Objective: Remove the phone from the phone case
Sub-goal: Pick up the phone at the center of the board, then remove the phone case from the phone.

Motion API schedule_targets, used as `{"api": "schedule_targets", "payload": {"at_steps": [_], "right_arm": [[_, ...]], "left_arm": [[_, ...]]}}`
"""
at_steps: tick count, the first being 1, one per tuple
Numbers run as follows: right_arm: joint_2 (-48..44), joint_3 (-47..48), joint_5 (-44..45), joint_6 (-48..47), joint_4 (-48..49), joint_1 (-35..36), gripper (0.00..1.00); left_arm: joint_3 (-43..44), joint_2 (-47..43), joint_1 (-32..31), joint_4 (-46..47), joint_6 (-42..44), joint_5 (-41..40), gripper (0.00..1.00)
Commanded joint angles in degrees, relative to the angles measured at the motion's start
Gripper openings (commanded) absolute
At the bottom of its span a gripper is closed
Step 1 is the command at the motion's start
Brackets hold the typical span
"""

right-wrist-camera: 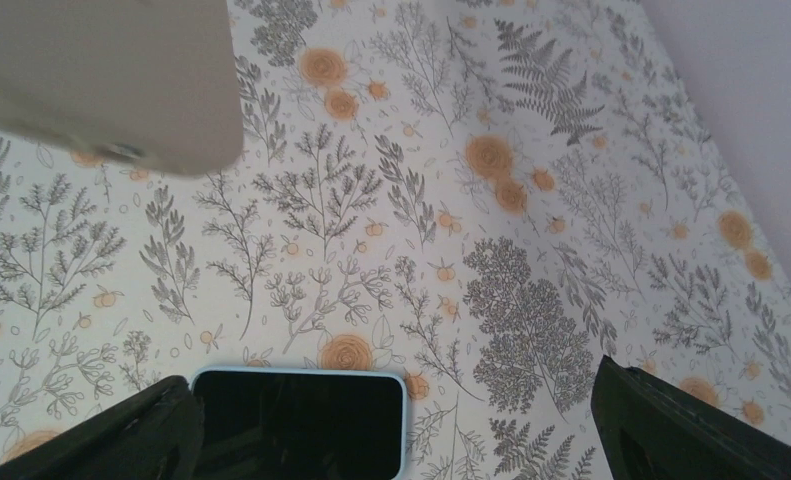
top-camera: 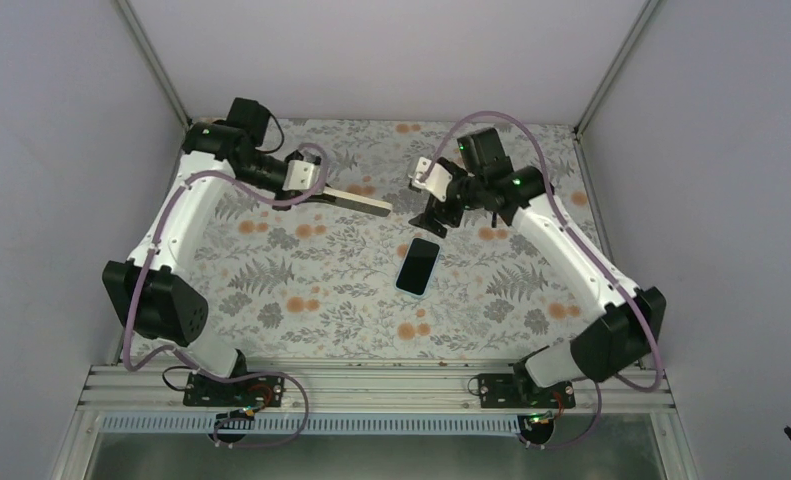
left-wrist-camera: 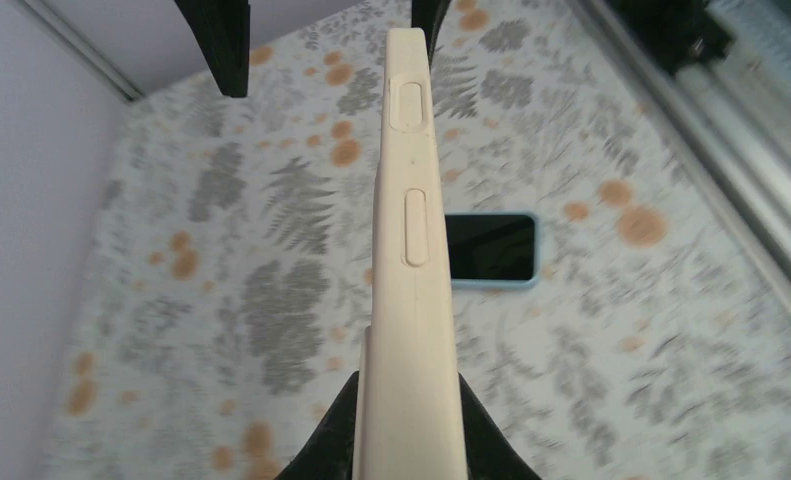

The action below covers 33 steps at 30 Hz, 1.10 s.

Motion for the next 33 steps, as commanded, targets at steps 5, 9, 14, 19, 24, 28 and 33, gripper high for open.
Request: {"api": "schedule_targets", "payload": {"at_steps": [5, 9, 14, 19, 24, 28, 33], "right_arm": [[-8.33, -9.31, -5.05, -2.72, 6.02, 0.01, 1.00], [-7.86, -9.48, -5.38, -5.31, 5.09, -0.18, 0.98], [-5.10, -5.82, -16.84, -8.73, 1.54, -5.07, 0.93], [-0.10, -0.32, -28.18, -13.58, -5.55, -8.86, 0.91], [5.22, 5.12, -34.58, -14.84, -9.56, -8.72, 0.87], [8.51, 8.34, -37.10, -16.32, -12.21, -8.78, 0.86], [11.89, 10.05, -37.53, -18.46, -15.27, -8.78, 0.84]], "left_arm": [[5.45, 1.55, -8.42, -4.09, -29.53, -7.05, 0.02], [3.36, 1.03, -9.43, -4.05, -28.67, -6.51, 0.02], [3.62, 1.04, -9.67, -4.14, -29.56, -7.72, 0.02], [3.47, 1.60, -9.60, -4.03, -29.88, -6.73, 0.02], [4.35, 3.19, -9.58, -3.98, -29.84, -5.78, 0.02], [5.70, 4.55, -9.57, -3.96, -30.20, -5.76, 0.02], [6.57, 5.49, -9.58, -3.97, -30.25, -6.33, 0.02]]}}
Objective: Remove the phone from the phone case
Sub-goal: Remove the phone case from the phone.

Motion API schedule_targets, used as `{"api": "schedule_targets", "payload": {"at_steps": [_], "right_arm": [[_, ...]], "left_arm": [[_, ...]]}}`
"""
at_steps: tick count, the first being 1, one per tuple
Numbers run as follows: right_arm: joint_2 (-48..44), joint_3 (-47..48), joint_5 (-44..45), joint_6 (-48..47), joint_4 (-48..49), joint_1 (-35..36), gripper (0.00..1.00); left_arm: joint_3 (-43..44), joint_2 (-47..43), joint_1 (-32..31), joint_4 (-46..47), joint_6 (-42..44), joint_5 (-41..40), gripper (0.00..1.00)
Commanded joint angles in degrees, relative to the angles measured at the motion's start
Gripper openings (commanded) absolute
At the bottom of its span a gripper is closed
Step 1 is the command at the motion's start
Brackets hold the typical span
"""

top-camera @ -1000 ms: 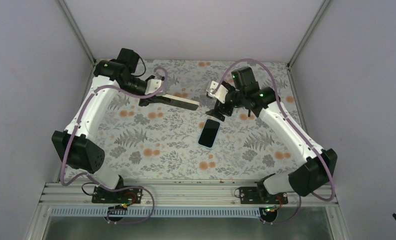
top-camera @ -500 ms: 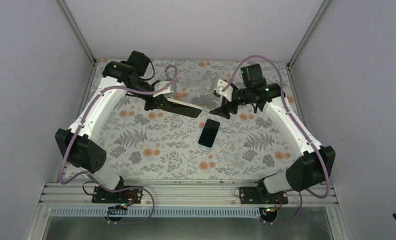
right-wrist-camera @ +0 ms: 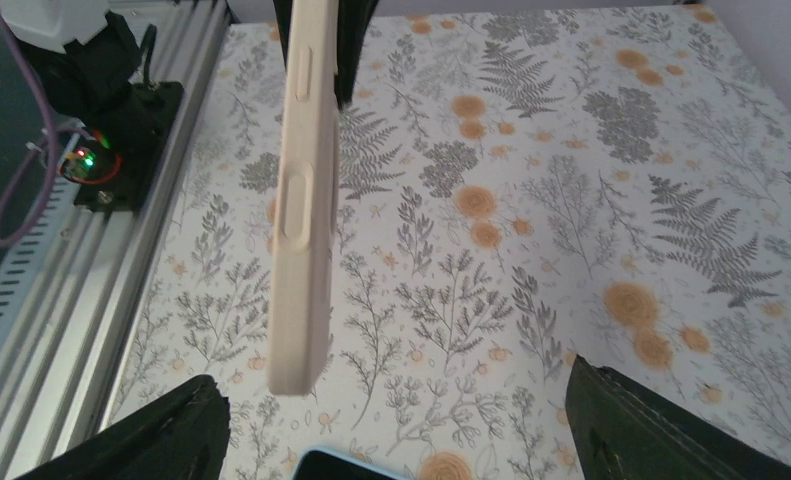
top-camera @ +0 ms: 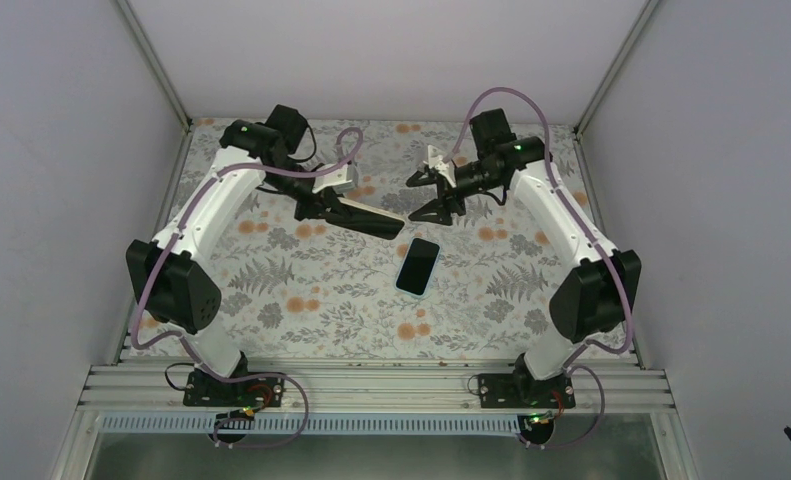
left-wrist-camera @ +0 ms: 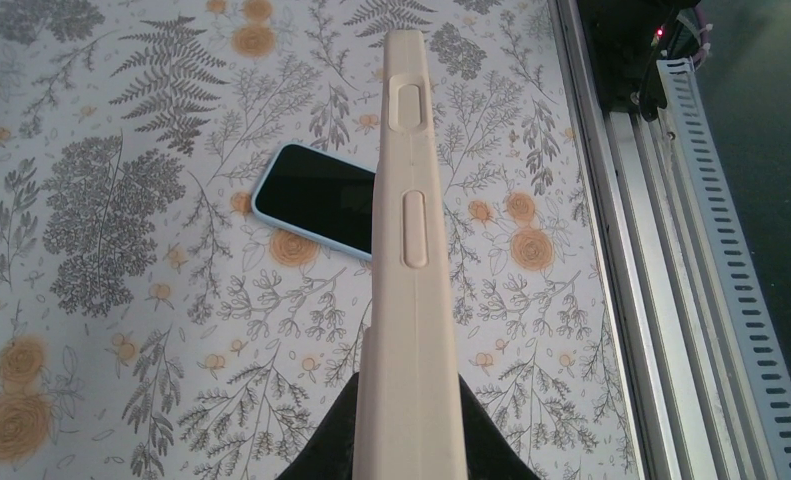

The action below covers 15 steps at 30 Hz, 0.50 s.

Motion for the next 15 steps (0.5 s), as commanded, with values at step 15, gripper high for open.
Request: {"api": "schedule_targets", "payload": {"at_steps": [15], "right_arm": [[3.79, 0.81, -3.90, -0.79, 0.85, -0.25, 0.81]], "left_arm": [[3.87, -0.19, -0.07, 0.32, -0.12, 5.11, 0.02]]}}
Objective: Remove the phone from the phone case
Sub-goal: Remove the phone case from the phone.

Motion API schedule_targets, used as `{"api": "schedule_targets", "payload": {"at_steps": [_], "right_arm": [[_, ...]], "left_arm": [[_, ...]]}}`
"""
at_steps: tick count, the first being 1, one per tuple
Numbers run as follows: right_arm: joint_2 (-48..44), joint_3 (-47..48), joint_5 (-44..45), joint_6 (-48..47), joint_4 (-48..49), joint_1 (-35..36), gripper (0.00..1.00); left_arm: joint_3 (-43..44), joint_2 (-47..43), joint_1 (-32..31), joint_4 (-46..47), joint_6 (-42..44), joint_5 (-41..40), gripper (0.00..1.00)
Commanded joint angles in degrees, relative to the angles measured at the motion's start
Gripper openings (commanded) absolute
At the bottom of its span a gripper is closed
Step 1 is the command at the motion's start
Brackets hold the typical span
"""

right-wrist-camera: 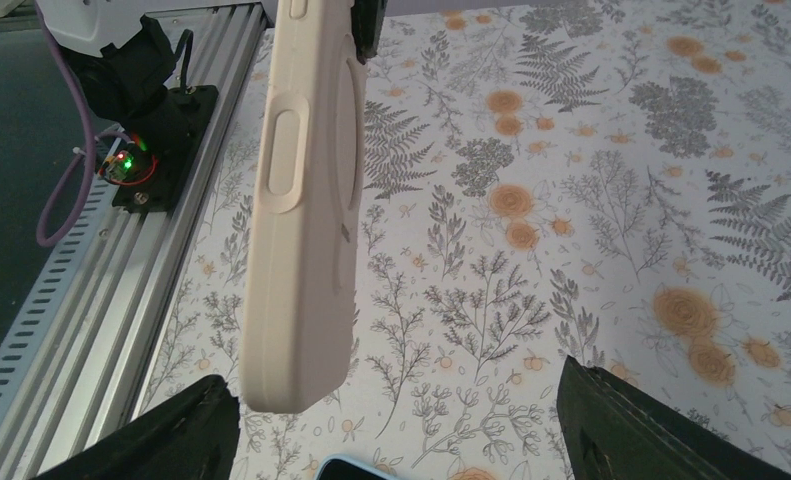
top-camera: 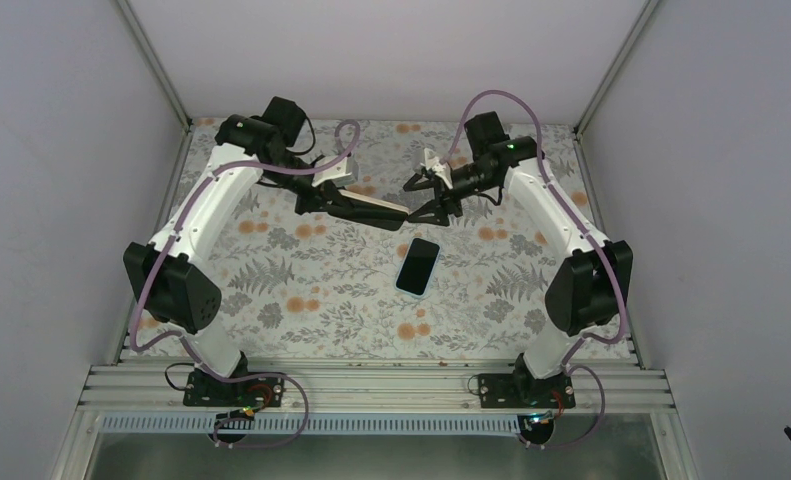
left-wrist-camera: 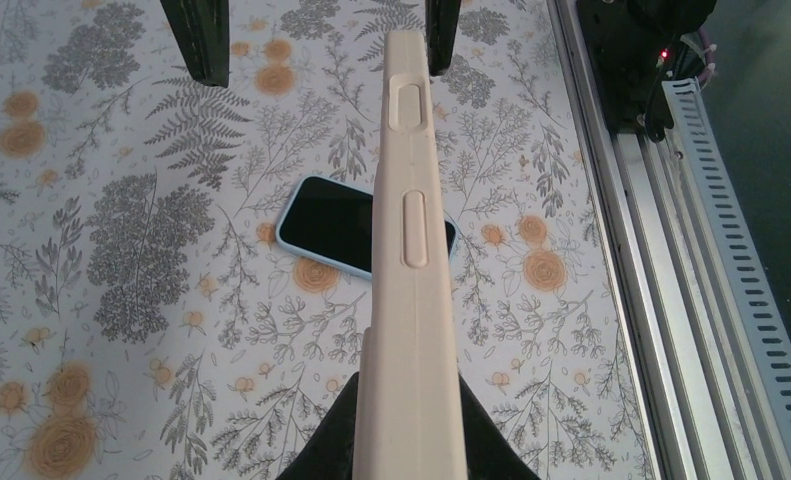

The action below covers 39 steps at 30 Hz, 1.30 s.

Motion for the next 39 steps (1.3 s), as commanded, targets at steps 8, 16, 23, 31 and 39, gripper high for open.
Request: {"api": "schedule_targets", "payload": {"at_steps": [8, 16, 23, 31, 39], "right_arm": [[3.35, 3.27, -0.89, 1.34, 2.74, -0.95, 0.79], [9.32, 13.22, 3.19, -0.69, -1.22, -2.54, 0.79], [18.88, 27.12, 4.98, 1.65, -3.16, -3.92, 0.80], [26.28, 35.30, 10.30, 5.24, -1.16, -4.36, 0.81], [25.69, 35.68, 11.22, 5.53, -0.59, -5.91, 0.83]], "left_arm": [[-0.57, -1.64, -0.08, 0.38, 0.67, 3.87, 0.02], [-4.43, -4.81, -0.58, 0.39, 2.32, 4.03, 0.02], [-5.65, -5.77, -0.71, 0.39, 2.95, 3.73, 0.02], [-4.40, -5.34, -0.70, 0.37, 3.21, 3.22, 0.02], [-4.22, -4.51, -0.71, 0.37, 3.43, 2.38, 0.02]]}}
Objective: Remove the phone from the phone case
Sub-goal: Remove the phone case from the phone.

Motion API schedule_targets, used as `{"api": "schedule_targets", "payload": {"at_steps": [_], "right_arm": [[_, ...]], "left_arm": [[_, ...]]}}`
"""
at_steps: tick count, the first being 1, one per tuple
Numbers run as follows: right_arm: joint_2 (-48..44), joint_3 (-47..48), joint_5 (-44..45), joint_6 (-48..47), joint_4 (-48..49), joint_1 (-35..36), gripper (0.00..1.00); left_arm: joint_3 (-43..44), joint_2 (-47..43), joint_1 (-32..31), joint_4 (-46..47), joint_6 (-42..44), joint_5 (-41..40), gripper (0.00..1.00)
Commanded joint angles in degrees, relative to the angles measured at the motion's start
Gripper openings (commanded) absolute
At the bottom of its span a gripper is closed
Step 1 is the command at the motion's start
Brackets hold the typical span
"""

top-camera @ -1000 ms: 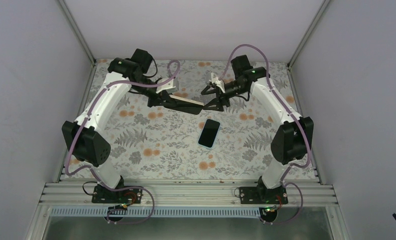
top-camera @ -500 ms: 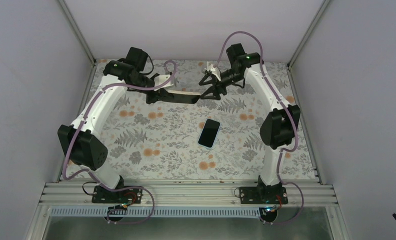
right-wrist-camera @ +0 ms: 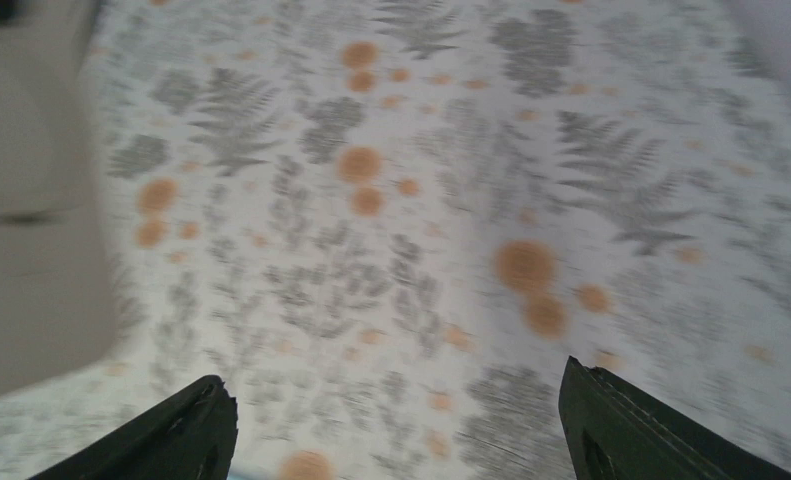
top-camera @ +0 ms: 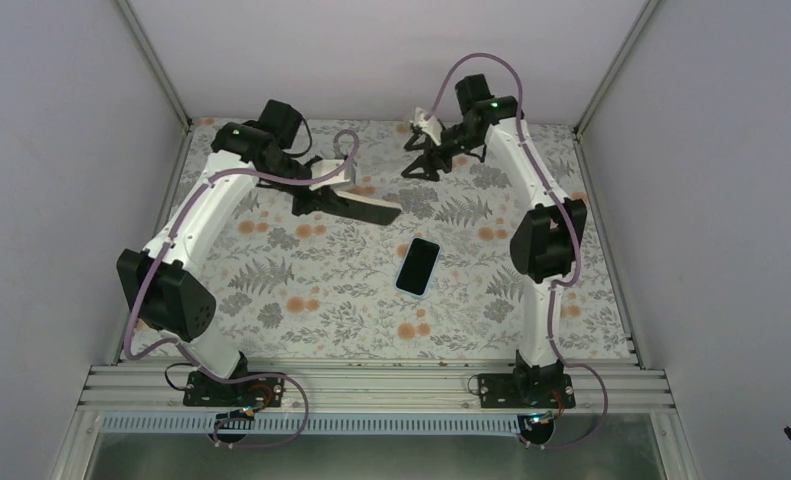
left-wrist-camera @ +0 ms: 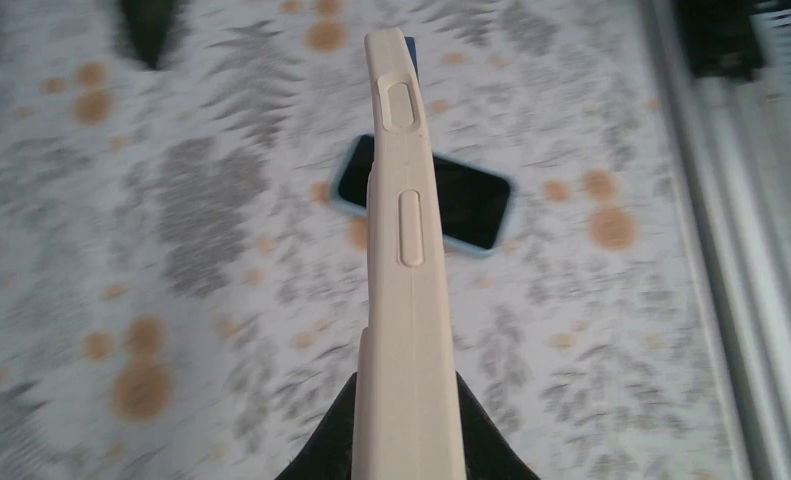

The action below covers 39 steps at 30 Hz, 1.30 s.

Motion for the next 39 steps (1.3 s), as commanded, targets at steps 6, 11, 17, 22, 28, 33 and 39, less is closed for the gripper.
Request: {"api": "schedule_targets", "payload": {"at_steps": [6, 11, 17, 22, 28, 33, 39], "right_arm": [[-1.37, 0.99, 1.40, 1.06, 5.64, -5.21, 0.83], [-9.77, -9.53, -1.86, -5.50, 0.09, -3.26, 0.82], [-28.45, -36.76, 1.78, -2.17, 12.42, 4.61, 0.82], [-31.03, -40.48, 0.66, -0.49, 14.59, 5.22, 0.81], [-30.08, -40.70, 0.79, -0.30, 15.88, 5.24, 0.79], [-28.92, -39.65, 0.60, 0.34, 16.75, 4.78, 0.77], [-28.49, -38.11, 0.30, 0.42, 17.32, 4.78, 0.76]], "left_arm": [[1.08, -1.12, -2.12, -8.73, 3.25, 9.96, 0.02], [2.04, 0.15, -1.89, -8.79, 3.40, 9.39, 0.02], [3.73, 1.52, -1.89, -8.78, 2.91, 9.15, 0.02], [3.90, 1.85, -1.88, -8.73, 3.08, 9.49, 0.02], [3.67, 1.93, -1.89, -8.72, 3.19, 9.67, 0.02], [3.55, 1.66, -1.89, -8.73, 3.10, 9.58, 0.02], [2.95, 1.40, -1.89, -8.74, 3.19, 9.22, 0.02]]}}
